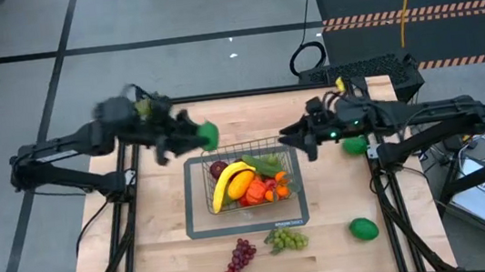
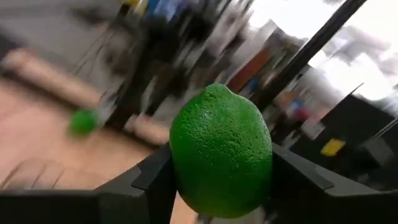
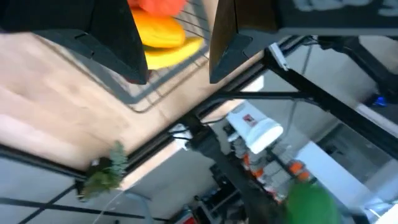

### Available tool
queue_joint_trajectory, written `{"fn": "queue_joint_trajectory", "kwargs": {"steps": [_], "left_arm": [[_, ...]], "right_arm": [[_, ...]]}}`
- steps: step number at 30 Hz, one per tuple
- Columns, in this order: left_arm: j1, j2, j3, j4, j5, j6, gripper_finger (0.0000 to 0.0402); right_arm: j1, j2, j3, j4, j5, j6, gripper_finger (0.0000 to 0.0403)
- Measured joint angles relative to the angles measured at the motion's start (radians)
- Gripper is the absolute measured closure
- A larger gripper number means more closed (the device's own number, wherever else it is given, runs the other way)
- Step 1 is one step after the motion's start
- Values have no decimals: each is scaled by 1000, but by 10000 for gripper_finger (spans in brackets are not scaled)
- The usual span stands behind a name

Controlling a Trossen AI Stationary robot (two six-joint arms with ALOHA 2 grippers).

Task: Build produce basket
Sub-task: Put the top left lime into the gold wire basket, then put the top lime into the gold wire basket

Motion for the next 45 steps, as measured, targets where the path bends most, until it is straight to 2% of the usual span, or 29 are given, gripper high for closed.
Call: {"fn": "queue_joint_trajectory", "kwargs": {"steps": [7,13,18,25,30,33,37,42,45], "left_arm": [[0,102,-1,-286,-68,120,190],[3,198,-2,-519,-191,187,190],[15,291,-2,-578,-262,208,190],[20,400,-2,-605,-264,204,190],[18,425,-2,-614,-265,170,187],[13,424,-2,-616,-293,165,170],[13,424,-2,-648,-303,183,123],[13,424,-2,-660,-303,182,66],[13,421,-2,-662,-297,175,51]], "right_arm": [[-70,-102,0,-117,0,-94,236],[-109,-159,0,-189,-2,-160,236],[-115,-204,0,-258,-5,-171,236],[-115,-254,0,-341,-42,-192,236],[-114,-277,0,-407,-62,-165,236],[-114,-280,0,-450,-59,-144,236],[-114,-277,0,-480,-57,-146,236],[-114,-260,0,-472,-30,-215,236],[-114,-249,0,-457,-24,-245,236]]}}
